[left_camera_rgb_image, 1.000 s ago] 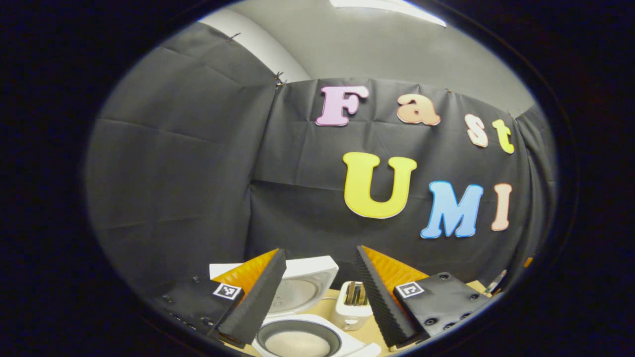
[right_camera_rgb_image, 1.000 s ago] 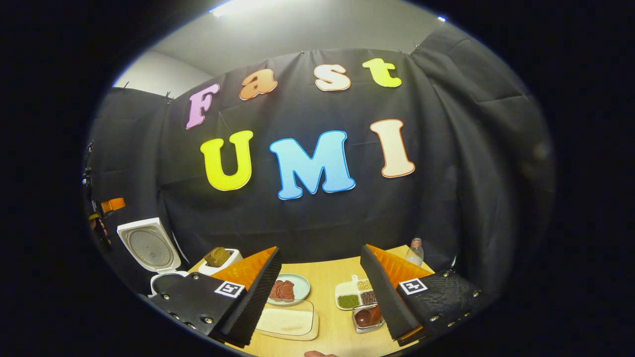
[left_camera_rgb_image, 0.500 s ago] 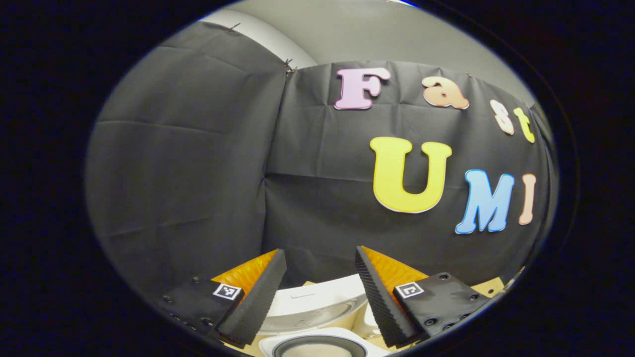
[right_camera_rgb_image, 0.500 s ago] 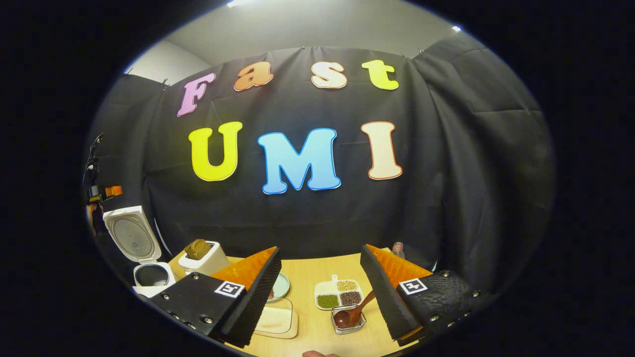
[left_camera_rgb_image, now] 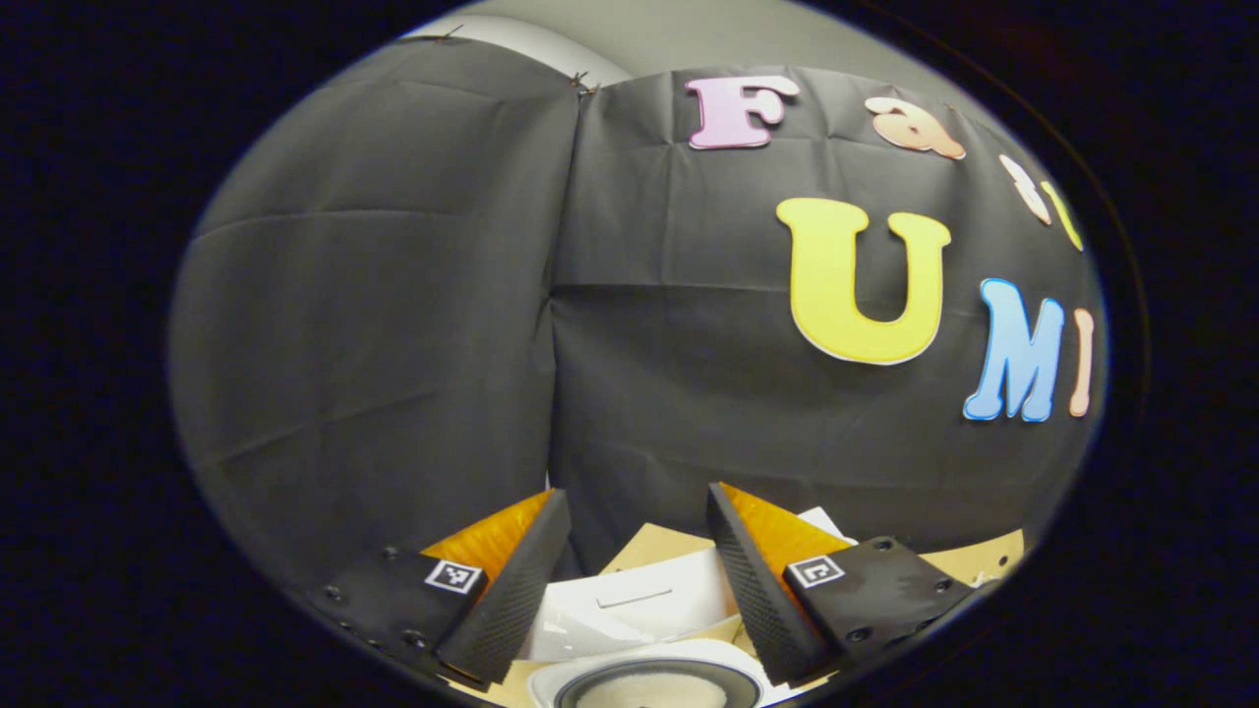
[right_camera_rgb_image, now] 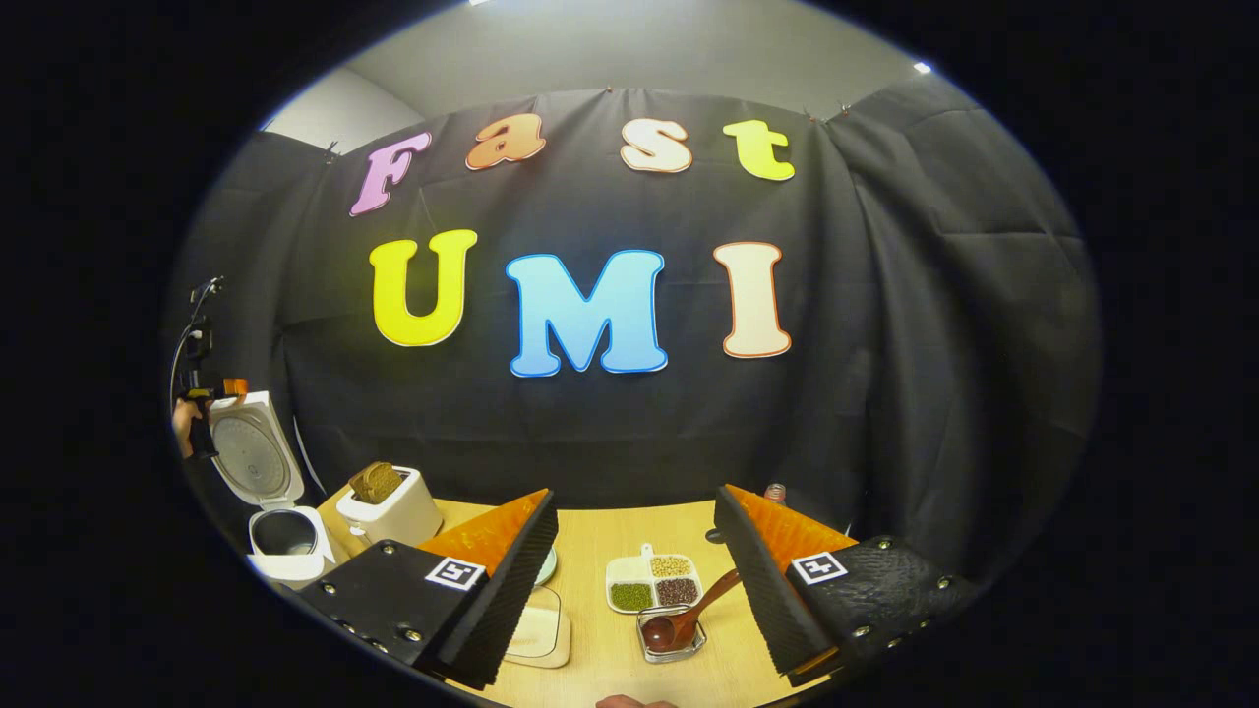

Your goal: Close the left gripper, press the button to open the rice cooker; take a wooden spoon from the chopstick holder with the right hand, scoop a spoonful of rice and pour it into the rice cooker, then put the wooden spoon back into the chopstick holder.

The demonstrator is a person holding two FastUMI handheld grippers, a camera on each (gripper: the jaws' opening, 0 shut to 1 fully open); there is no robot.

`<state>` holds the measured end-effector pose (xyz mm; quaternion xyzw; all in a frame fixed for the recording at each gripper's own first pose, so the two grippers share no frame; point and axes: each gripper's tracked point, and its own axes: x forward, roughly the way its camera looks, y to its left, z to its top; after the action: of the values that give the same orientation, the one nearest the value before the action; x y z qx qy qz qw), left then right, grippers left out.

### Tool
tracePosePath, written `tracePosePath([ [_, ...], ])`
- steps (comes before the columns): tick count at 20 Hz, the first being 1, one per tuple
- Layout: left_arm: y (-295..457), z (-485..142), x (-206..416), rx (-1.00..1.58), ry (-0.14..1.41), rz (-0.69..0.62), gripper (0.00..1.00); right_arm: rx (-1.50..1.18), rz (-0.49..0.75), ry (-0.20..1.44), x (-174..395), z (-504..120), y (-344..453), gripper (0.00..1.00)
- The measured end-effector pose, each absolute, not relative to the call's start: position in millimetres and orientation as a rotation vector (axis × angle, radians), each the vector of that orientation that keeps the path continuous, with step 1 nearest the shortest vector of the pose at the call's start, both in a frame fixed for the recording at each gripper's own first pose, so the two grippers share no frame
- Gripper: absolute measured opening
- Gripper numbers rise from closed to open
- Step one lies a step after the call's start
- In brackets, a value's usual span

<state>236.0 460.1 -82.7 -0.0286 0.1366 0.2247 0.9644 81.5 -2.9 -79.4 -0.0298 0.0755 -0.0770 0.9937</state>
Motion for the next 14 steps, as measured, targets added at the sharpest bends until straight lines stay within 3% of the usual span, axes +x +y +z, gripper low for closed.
tracePosePath([
  [5, 435.5, -86.3, 213.7, -0.039, 0.247, 0.460, 1.00, -0.042, -0.110, 0.136, 83.1, -77.2, 6.5, 0.98],
  [8, 416.6, -90.6, 195.4, -0.020, 0.225, 0.477, 0.94, -0.028, -0.086, 0.150, 87.3, -79.6, 9.3, 0.97],
  [12, 381.6, -107.8, 166.8, -0.007, 0.212, 0.486, 1.00, -0.020, -0.068, 0.131, 91.2, -67.7, 8.1, 0.98],
  [14, 361.7, -122.6, 149.4, 0.006, 0.201, 0.494, 0.97, -0.032, -0.057, 0.140, 91.5, -69.3, 9.1, 0.97],
])
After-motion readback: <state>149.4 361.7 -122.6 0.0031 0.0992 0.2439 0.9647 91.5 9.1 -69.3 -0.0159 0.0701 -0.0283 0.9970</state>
